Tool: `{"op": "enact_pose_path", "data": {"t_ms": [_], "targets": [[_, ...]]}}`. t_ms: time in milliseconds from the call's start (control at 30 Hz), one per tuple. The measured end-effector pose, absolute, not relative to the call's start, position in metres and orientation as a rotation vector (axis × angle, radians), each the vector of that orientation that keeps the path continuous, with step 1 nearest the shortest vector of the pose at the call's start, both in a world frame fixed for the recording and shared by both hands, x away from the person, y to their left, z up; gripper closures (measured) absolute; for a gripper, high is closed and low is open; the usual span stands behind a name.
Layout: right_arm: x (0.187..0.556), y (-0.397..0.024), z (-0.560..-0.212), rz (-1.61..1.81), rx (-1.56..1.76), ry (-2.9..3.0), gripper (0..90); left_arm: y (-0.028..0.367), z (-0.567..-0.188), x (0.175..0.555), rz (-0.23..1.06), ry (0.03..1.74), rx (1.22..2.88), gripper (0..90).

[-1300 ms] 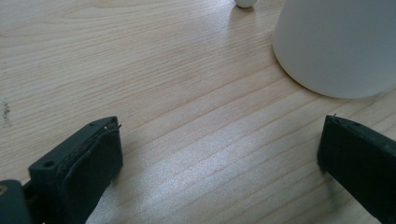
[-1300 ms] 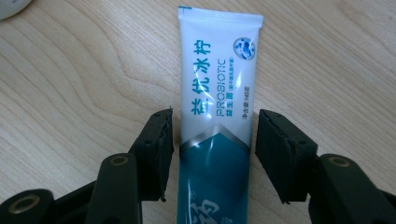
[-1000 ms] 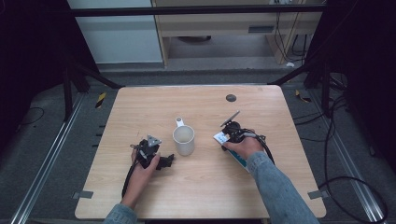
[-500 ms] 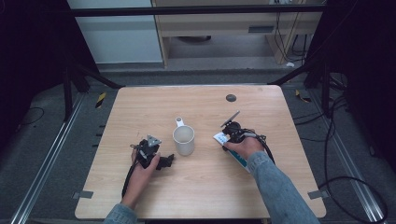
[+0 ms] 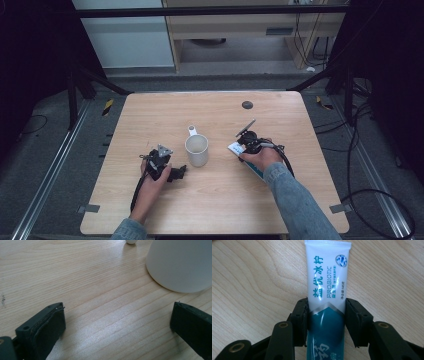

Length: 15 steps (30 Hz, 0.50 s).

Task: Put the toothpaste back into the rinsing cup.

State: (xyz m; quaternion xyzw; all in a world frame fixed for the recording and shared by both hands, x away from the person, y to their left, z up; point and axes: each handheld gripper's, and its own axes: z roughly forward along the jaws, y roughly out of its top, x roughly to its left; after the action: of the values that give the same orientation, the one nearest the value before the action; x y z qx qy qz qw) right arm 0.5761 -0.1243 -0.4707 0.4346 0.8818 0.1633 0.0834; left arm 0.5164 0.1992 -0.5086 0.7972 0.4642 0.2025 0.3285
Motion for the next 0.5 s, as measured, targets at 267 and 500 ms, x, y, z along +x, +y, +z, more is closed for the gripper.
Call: {"op": "enact_pose_path", "data": {"t_ms": [267, 500], "targets": [[0.5764, -0.1241, -0.47, 0.474, 1.313, 2.627, 59.8, 0.1992, -0.5086, 0.5164, 0.53, 1.215, 2.087, 0.0], [0.5761, -0.1234, -0.4696, 0.463, 1.312, 2.628, 62.1, 0.1992, -0.5086, 0.5164, 0.53, 1.215, 2.087, 0.0]]}}
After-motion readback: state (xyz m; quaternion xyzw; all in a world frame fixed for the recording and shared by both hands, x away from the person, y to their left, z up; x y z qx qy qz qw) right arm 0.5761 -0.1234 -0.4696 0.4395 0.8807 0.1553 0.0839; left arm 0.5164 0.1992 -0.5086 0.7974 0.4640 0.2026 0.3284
